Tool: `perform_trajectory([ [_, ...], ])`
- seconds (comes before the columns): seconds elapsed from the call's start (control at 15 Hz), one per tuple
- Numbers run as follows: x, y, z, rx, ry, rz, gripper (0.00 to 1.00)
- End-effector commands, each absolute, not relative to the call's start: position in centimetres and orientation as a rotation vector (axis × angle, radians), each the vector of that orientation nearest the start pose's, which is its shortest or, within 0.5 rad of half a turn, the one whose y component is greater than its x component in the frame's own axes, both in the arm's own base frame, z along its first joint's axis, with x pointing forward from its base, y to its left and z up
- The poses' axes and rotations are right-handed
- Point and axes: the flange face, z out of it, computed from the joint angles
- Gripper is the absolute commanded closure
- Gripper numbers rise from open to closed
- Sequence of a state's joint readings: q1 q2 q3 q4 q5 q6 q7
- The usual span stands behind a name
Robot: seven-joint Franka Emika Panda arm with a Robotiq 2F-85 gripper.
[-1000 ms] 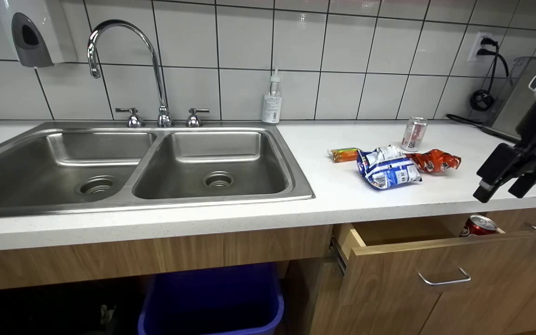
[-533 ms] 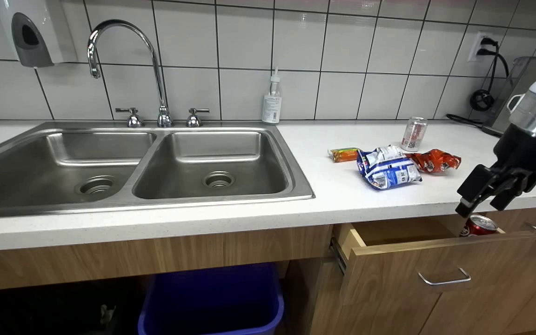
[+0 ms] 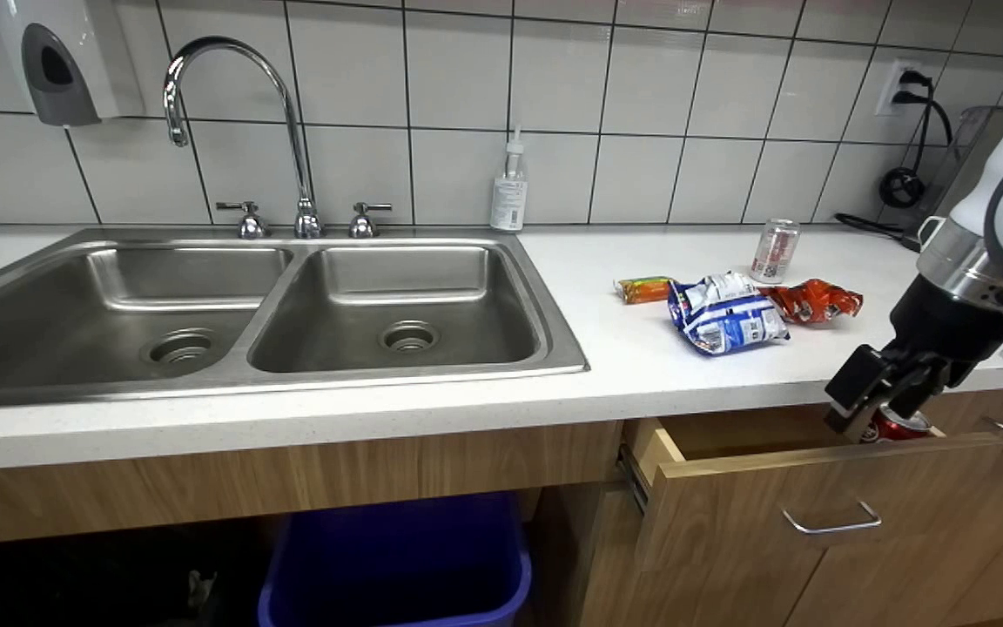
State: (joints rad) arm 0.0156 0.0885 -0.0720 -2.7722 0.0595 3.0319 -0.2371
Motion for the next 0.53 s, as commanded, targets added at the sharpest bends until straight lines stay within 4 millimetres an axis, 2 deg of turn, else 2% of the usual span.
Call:
perform_trajectory([
  [0.0, 41.0, -2.4, 19.1, -3.146, -0.159, -0.308, 0.0],
  [0.47, 42.6, -2.4, 16.8, -3.156, -0.132, -0.31, 0.0],
])
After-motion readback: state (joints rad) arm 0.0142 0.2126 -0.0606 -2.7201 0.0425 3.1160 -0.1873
